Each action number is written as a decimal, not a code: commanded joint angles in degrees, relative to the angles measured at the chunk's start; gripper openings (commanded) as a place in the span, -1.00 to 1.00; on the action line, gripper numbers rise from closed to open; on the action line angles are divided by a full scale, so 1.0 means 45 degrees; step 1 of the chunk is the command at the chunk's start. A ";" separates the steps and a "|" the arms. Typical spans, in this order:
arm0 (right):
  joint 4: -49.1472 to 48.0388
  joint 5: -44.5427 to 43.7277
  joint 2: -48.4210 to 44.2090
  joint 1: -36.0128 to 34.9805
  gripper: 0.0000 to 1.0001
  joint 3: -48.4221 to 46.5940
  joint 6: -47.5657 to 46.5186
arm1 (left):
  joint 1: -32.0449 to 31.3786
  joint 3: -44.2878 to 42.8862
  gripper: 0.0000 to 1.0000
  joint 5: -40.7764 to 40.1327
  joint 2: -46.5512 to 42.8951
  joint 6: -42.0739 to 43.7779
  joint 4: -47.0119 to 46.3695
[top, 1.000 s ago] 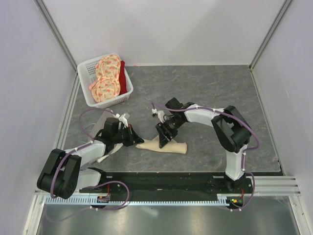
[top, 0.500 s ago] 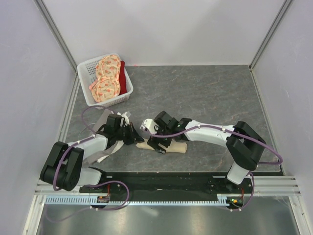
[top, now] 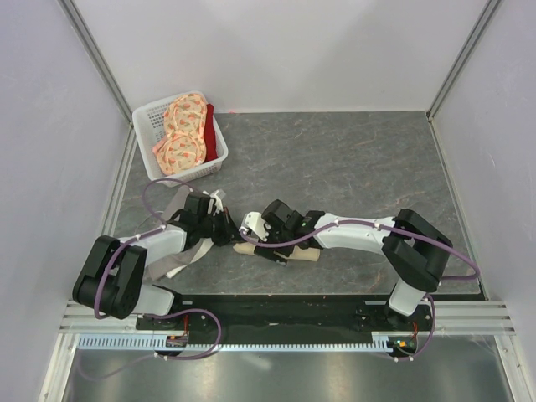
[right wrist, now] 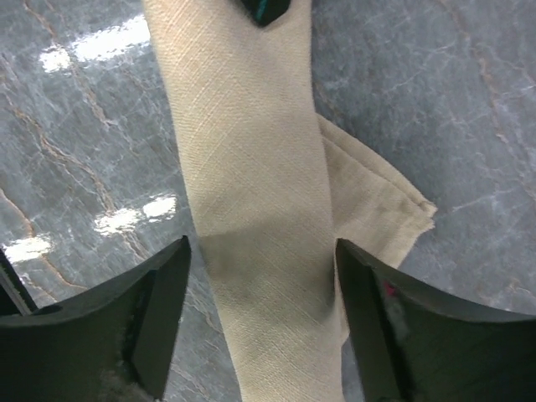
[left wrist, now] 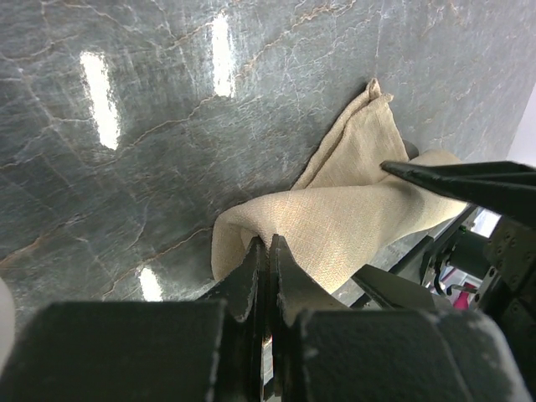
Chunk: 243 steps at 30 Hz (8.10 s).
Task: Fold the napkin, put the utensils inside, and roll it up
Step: Roll the napkin with the utensil
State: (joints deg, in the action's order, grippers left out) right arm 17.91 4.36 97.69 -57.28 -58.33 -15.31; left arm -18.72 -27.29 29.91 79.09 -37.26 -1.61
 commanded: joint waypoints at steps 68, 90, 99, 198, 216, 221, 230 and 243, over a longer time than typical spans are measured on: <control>0.2232 0.4587 -0.0141 0.3298 0.50 -0.2277 0.2134 | -0.0117 0.0305 -0.96 0.0287 -0.0350 -0.0217 -0.0484; 0.0551 0.0690 -0.0107 -0.0143 0.51 -0.0535 0.0551 | -0.0078 -0.0225 -0.96 0.0716 0.0979 -0.0159 -0.0209; 0.0902 0.0672 0.0634 -0.0143 0.35 -0.0554 0.0648 | -0.0098 -0.0401 -0.96 0.0814 0.1233 -0.0081 -0.0209; 0.0491 0.2912 0.0536 0.1378 0.08 0.0287 0.1331 | -0.0742 -0.3037 -0.16 0.1813 0.1999 0.1677 0.2700; 0.3773 1.3245 0.5925 0.4913 -0.14 -0.2780 0.1235 | -0.0859 -0.2550 0.25 -0.0554 -0.0837 0.2303 0.3386; 0.4223 1.3562 0.7060 0.5267 -0.14 -0.3249 0.1059 | -0.1034 -0.2315 0.24 -0.0066 -0.0565 0.2205 0.2838; 0.4262 1.3387 0.7549 0.5482 -0.12 -0.3464 0.1195 | -0.1426 -0.1730 0.02 0.0638 0.0315 0.1541 0.1023; 0.2917 0.8962 0.4314 0.5658 0.96 -0.3075 0.2444 | -0.1406 -0.2294 -0.96 -0.0123 0.2189 0.1247 0.1665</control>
State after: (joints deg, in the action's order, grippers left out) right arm 39.75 67.48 123.07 -32.71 -73.97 -2.31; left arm -24.88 -35.46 31.55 86.26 -31.03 4.19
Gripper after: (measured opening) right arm 0.953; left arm 0.036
